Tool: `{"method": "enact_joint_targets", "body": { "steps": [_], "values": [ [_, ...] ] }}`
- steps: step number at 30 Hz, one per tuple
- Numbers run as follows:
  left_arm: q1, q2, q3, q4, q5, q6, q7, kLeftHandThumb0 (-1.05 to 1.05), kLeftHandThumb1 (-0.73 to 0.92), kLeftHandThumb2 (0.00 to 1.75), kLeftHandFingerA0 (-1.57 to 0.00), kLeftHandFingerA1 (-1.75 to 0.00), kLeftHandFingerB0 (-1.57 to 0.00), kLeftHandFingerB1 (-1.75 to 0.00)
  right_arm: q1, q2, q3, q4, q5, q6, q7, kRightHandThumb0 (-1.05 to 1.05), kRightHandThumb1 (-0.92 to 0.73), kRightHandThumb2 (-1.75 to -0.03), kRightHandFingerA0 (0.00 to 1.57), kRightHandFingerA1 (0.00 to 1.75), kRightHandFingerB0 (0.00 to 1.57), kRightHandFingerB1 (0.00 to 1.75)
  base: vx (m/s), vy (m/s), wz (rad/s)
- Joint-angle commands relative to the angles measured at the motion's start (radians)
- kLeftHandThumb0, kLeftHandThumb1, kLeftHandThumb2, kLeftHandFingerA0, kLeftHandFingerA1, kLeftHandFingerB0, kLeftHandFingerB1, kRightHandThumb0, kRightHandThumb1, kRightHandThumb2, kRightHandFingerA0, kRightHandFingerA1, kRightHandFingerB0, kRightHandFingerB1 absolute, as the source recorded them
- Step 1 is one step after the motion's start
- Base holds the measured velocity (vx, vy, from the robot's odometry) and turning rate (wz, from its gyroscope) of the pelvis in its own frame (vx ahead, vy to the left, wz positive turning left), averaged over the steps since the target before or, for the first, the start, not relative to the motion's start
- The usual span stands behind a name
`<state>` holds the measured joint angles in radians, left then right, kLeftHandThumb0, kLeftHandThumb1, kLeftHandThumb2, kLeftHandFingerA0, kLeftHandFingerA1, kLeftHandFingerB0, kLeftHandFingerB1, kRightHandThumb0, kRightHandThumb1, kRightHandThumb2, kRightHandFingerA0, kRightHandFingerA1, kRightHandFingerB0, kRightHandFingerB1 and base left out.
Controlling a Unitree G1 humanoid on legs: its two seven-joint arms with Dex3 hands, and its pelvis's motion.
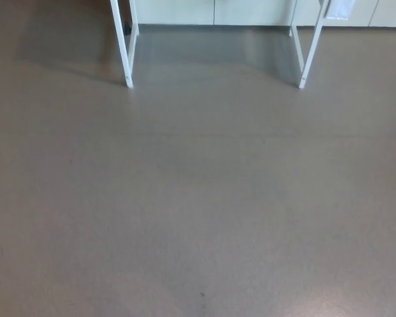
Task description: The robot walks towards a desk on which a file tray is kept in the middle and a cube is kept to its right. The robot lifts the cube using its right hand and places it on the file tray.
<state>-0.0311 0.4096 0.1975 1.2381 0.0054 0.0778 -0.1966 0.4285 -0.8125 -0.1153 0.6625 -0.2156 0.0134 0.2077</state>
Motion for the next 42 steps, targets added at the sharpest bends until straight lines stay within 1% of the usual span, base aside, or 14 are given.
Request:
{"method": "enact_joint_targets", "body": {
  "steps": [1,3,4,10,13,14,18,19,21,22,23,32,41,42],
  "values": [
    [-0.012,0.027,0.035,0.03,-0.044,0.031,-0.078,-1.05,0.5,1.15,-0.2,-0.99,-0.02,-0.79,0.035,-0.032,-0.003,-0.064,0.007,0.008,0.065,-0.83,-0.84,-0.66,0.43,0.41,0.08,0.22,-0.04,-0.002,0.13],
    [-0.019,0.027,0.037,0.029,-0.042,0.036,-0.079,-1.05,0.67,0.95,-0.16,-1.26,0.0,-1.0,0.008,-0.023,0.008,-0.018,-0.009,-0.008,0.037,-0.82,-0.83,-0.66,0.63,0.45,0.09,0.22,-0.02,0.002,0.12],
    [-0.016,0.025,0.035,0.033,-0.038,0.019,-0.078,-1.05,0.53,1.29,-0.22,-0.96,-0.08,-0.74,0.002,-0.019,-0.016,-0.008,0.036,-0.013,0.079,-0.91,-0.7,-1.03,0.34,0.55,0.08,0.18,0.0,0.0,0.0],
    [-0.005,0.025,0.013,0.038,-0.014,-0.014,-0.047,-0.9,0.15,0.92,-0.53,-1.11,-0.13,-0.88,-0.077,0.024,-0.071,0.13,0.098,-0.053,0.069,-0.52,-0.59,-0.58,0.72,0.47,0.14,0.27,0.04,0.083,-0.08],
    [0.007,0.023,0.017,0.032,-0.018,-0.037,-0.026,-0.84,0.19,0.82,-0.28,-1.46,-0.02,-1.2,-0.116,0.026,-0.082,0.192,0.106,-0.067,0.099,-0.65,-0.52,-0.81,0.6,0.56,0.07,0.35,0.29,0.405,-0.01],
    [-0.001,0.022,0.012,0.044,-0.01,-0.032,-0.006,-0.62,0.14,0.95,-0.35,-0.91,-0.14,-0.78,-0.127,0.017,-0.062,0.2,0.081,-0.056,0.091,-0.6,-0.61,-0.59,0.64,0.44,0.13,0.28,0.32,0.478,0.01],
    [0.006,0.019,0.014,0.035,-0.018,-0.04,0.002,-0.57,0.06,0.93,-0.9,-1.18,-0.16,-0.79,-0.084,0.031,-0.078,0.169,0.08,-0.077,0.05,-0.57,-0.63,-0.59,0.67,0.47,0.19,0.29,0.23,0.136,0.05],
    [0.008,0.017,0.018,0.037,-0.022,-0.04,0.002,-0.73,0.09,0.91,-0.6,-1.44,-0.11,-1.2,-0.078,0.027,-0.069,0.165,0.065,-0.086,0.035,-0.62,-0.65,-0.6,0.66,0.44,0.19,0.29,0.24,0.036,0.05],
    [0.013,0.014,0.022,0.038,-0.026,-0.045,0.0,-0.73,0.09,0.91,-0.6,-1.44,-0.11,-1.2,-0.069,0.019,-0.053,0.154,0.043,-0.091,0.02,-0.62,-0.65,-0.6,0.66,0.44,0.19,0.29,0.23,-0.077,0.15],
    [0.016,0.016,0.015,0.033,-0.018,-0.049,0.001,-0.64,0.08,0.98,-0.65,-1.11,-0.12,-0.81,-0.067,0.014,-0.052,0.144,0.048,-0.079,0.035,-0.62,-0.66,-0.6,0.52,0.41,0.17,0.28,0.26,-0.123,0.06],
    [0.017,0.015,0.019,0.028,-0.023,-0.042,0.003,-0.74,0.09,0.95,-0.72,-1.5,-0.13,-1.19,-0.067,0.023,-0.068,0.143,0.069,-0.073,0.039,-0.61,-0.64,-0.59,0.57,0.44,0.18,0.29,0.26,-0.086,0.1],
    [0.016,0.017,0.003,0.023,-0.006,-0.034,0.008,-0.82,0.07,0.96,-0.53,-1.12,-0.23,-0.95,-0.063,0.023,-0.059,0.098,0.051,-0.019,0.028,-0.76,-0.54,-0.85,0.51,0.55,0.13,0.4,0.34,-0.178,0.16],
    [-0.002,0.016,0.008,0.038,-0.013,-0.021,0.022,-0.76,0.11,0.88,-0.44,-1.47,-0.09,-1.23,-0.051,0.012,-0.053,0.098,0.052,-0.051,0.028,-0.65,-0.62,-0.59,0.71,0.46,0.18,0.28,0.34,0.012,-0.08],
    [0.0,0.017,0.002,0.036,-0.008,-0.031,0.016,-0.63,0.11,0.97,-0.71,-1.1,-0.12,-0.79,-0.06,0.003,-0.023,0.123,0.013,-0.073,0.003,-0.68,-0.64,-0.6,0.64,0.43,0.17,0.28,0.47,0.216,-0.18]
  ]
}}
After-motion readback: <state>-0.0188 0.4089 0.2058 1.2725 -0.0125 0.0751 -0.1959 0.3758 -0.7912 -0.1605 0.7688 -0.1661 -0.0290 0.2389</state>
